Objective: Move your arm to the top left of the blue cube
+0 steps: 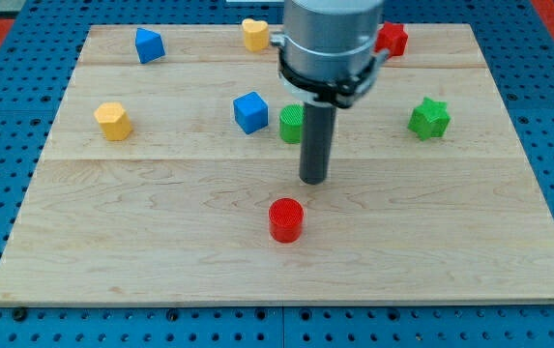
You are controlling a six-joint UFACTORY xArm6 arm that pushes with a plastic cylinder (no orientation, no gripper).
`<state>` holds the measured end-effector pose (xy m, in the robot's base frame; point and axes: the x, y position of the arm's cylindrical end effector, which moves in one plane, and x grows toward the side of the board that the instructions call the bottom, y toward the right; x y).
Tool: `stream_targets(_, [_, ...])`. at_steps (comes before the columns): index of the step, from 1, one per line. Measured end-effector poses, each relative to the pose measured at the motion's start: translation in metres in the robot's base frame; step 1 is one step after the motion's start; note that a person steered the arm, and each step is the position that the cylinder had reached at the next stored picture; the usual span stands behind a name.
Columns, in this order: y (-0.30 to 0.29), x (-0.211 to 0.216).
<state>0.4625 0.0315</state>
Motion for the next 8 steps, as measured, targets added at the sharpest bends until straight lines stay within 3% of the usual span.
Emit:
stream_targets(2, [0.053, -0.053])
stream_targets(3, [0.032, -0.125])
stream_targets(4, [-0.022, -0.132])
stream_targets(7, [-0.051, -0.132])
stream_targets(8, [-0.126, -0.141])
